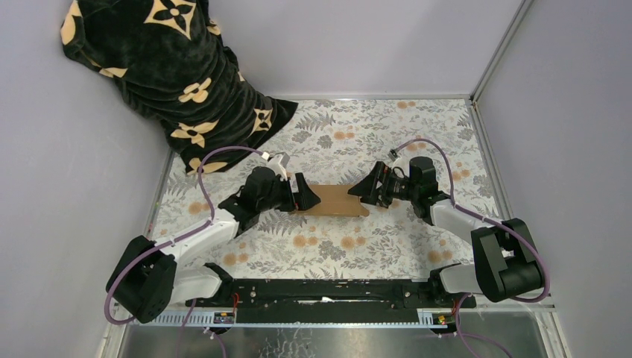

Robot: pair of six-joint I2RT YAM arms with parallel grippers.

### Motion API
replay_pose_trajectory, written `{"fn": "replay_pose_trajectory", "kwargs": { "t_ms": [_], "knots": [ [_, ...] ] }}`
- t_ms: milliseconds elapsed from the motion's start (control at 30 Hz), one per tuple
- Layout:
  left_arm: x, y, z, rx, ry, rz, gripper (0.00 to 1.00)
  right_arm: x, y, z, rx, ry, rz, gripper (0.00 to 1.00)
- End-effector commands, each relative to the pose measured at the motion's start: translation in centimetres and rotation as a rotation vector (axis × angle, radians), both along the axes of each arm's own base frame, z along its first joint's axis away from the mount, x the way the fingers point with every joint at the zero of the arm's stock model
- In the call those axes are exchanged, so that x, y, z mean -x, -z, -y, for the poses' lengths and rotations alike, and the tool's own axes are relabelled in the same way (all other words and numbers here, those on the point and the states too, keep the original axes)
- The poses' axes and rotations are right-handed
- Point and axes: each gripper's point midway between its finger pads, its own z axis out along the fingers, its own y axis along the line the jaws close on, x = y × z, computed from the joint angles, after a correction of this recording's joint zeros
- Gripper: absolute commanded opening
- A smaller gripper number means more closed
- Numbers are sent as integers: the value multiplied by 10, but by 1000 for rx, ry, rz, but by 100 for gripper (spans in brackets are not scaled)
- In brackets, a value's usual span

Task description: Fold the paper box

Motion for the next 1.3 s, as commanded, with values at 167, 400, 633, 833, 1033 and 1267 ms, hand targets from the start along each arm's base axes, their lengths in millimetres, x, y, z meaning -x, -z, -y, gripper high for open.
{"fn": "replay_pose_trajectory", "kwargs": {
  "t_ms": [167, 400, 633, 833, 1033, 1267],
  "knots": [
    [8, -26, 19, 101, 68, -47, 99, 21, -18, -13, -149, -77, -126, 100],
    [13, -16, 22, 107, 78, -110, 99, 26, -19, -17, -220, -89, -216, 100],
    [10, -24, 19, 93, 74, -135, 98, 24, -25, -20, -259, -111, -269, 100],
    [11, -30, 18, 97, 83, -156, 99, 24, -21, -22, -284, -121, -325, 100],
    [12, -36, 18, 108, 97, -170, 99, 24, -21, -22, -301, -120, -360, 100],
    [12, -38, 16, 100, 111, -218, 99, 22, -21, -23, -347, -113, -423, 100]
  ]
}}
